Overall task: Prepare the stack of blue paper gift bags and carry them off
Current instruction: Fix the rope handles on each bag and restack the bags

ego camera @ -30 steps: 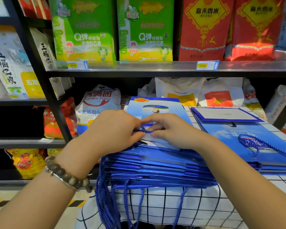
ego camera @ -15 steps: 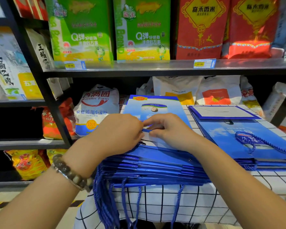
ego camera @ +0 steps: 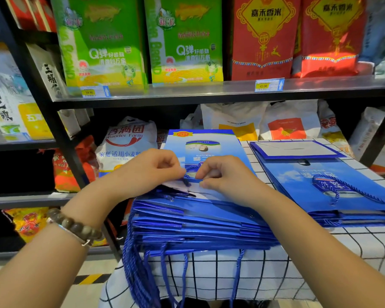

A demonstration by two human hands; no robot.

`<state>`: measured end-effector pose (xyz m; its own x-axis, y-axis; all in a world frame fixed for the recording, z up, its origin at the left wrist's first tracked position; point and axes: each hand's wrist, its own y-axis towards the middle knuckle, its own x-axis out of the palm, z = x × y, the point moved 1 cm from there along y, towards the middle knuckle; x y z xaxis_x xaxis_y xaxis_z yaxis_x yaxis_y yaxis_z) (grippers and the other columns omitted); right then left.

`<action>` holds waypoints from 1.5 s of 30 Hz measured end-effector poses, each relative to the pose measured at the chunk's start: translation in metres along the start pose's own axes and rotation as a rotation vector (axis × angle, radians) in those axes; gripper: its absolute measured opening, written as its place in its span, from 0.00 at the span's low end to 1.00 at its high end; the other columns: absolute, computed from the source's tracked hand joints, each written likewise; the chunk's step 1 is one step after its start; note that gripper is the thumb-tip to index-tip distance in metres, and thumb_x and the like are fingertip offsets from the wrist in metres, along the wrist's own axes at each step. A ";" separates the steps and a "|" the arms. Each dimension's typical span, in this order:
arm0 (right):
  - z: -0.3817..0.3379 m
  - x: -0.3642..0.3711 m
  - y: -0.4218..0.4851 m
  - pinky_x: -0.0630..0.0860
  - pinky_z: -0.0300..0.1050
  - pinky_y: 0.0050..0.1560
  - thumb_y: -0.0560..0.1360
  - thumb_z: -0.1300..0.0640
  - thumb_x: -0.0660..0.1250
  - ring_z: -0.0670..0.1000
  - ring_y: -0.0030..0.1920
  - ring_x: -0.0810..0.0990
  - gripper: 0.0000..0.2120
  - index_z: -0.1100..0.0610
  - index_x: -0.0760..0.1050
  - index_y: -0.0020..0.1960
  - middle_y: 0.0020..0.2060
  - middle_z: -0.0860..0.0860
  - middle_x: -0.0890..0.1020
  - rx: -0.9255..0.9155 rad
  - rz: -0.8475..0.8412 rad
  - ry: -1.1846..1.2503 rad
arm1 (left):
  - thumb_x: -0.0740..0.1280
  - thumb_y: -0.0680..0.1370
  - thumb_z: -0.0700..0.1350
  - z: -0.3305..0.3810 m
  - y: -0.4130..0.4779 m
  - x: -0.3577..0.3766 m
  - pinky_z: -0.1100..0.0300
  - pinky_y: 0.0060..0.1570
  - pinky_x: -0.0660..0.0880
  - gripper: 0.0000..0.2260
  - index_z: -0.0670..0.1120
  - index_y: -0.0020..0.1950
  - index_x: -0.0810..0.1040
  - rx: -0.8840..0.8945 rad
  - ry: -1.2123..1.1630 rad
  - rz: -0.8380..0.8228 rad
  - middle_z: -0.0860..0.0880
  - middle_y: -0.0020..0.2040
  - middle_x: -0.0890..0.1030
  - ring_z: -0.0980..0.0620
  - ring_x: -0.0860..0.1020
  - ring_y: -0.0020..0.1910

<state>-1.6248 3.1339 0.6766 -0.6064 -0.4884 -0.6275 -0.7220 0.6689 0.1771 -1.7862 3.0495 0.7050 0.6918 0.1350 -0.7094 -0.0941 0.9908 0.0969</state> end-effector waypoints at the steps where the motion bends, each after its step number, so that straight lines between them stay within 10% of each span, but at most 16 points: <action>1: 0.000 0.000 0.000 0.75 0.42 0.46 0.71 0.63 0.69 0.48 0.39 0.79 0.13 0.46 0.74 0.36 0.33 0.47 0.80 0.004 0.006 0.012 | 0.66 0.76 0.48 0.000 0.003 0.001 0.68 0.35 0.69 0.09 0.44 0.40 0.78 -0.036 -0.029 0.033 0.49 0.36 0.81 0.61 0.73 0.30; 6: 0.000 -0.001 -0.003 0.72 0.28 0.38 0.70 0.64 0.71 0.38 0.31 0.76 0.12 0.48 0.77 0.35 0.31 0.42 0.79 0.000 0.013 0.037 | 0.73 0.70 0.47 0.005 0.022 0.013 0.60 0.37 0.70 0.04 0.51 0.40 0.79 -0.125 0.093 -0.001 0.42 0.38 0.82 0.53 0.74 0.32; 19: -0.010 -0.007 -0.011 0.77 0.41 0.51 0.71 0.59 0.71 0.45 0.41 0.80 0.03 0.53 0.79 0.38 0.37 0.46 0.82 -0.047 -0.101 -0.054 | 0.69 0.72 0.42 -0.008 0.037 0.018 0.57 0.34 0.70 0.10 0.54 0.40 0.69 -0.163 0.220 0.183 0.48 0.39 0.77 0.50 0.76 0.33; 27: 0.024 -0.052 0.007 0.72 0.46 0.45 0.73 0.56 0.67 0.53 0.45 0.78 0.07 0.59 0.80 0.43 0.40 0.53 0.81 0.145 0.320 -0.247 | 0.67 0.74 0.51 -0.021 0.031 -0.001 0.58 0.36 0.70 0.12 0.43 0.39 0.80 -0.285 0.417 0.186 0.45 0.36 0.81 0.49 0.77 0.37; 36: 0.072 -0.050 0.012 0.58 0.44 0.28 0.73 0.40 0.64 0.50 0.29 0.64 0.24 0.57 0.61 0.31 0.28 0.51 0.65 0.525 0.196 -0.384 | 0.71 0.72 0.54 -0.023 0.039 0.001 0.57 0.48 0.68 0.20 0.45 0.58 0.77 -0.325 0.302 0.131 0.44 0.56 0.76 0.47 0.73 0.49; 45: 0.074 -0.090 0.001 0.67 0.48 0.36 0.70 0.39 0.66 0.58 0.43 0.76 0.26 0.63 0.75 0.47 0.42 0.59 0.79 0.448 0.331 -0.496 | 0.71 0.72 0.52 0.015 0.053 0.005 0.60 0.42 0.66 0.13 0.49 0.54 0.78 -0.168 0.337 0.048 0.49 0.44 0.72 0.51 0.71 0.41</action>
<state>-1.5462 3.2207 0.6773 -0.4706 0.0179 -0.8822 -0.2585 0.9531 0.1572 -1.7771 3.1023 0.7175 0.4121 0.1457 -0.8994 -0.2561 0.9659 0.0391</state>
